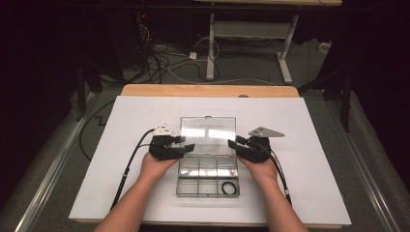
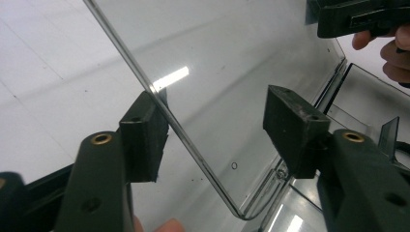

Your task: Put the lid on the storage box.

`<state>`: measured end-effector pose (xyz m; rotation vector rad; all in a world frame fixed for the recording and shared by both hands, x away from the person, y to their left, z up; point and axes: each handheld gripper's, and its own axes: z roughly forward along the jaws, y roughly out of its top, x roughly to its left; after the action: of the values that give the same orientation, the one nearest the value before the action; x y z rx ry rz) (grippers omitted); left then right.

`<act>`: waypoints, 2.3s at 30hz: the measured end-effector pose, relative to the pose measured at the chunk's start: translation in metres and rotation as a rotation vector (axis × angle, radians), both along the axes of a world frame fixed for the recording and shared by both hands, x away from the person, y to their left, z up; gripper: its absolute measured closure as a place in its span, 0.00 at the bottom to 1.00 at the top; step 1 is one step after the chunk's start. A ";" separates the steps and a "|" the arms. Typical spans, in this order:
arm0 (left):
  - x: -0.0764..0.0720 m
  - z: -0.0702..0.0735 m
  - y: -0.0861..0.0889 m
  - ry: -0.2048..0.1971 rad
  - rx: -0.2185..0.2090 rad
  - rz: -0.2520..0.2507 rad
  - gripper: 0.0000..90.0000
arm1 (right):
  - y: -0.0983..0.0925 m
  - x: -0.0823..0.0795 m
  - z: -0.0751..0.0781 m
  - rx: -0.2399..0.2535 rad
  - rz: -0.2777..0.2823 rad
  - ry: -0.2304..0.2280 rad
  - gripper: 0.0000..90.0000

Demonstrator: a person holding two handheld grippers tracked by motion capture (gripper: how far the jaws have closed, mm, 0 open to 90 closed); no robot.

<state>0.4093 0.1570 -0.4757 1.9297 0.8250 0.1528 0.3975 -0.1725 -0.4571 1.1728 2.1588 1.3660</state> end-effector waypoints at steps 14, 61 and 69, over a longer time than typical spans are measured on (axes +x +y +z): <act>-0.010 0.008 0.005 -0.074 0.007 0.002 0.60 | -0.016 -0.022 0.011 -0.038 0.006 -0.066 0.91; -0.050 0.021 0.010 -0.191 0.022 -0.008 0.75 | 0.008 -0.050 0.015 -0.067 0.102 -0.115 1.00; -0.054 0.021 0.009 -0.191 0.028 -0.011 0.73 | 0.010 -0.054 0.015 -0.069 0.111 -0.115 1.00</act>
<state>0.3549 0.1664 -0.4548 1.9116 0.6879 0.3382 0.3435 -0.1629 -0.4426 0.9384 2.1989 1.3567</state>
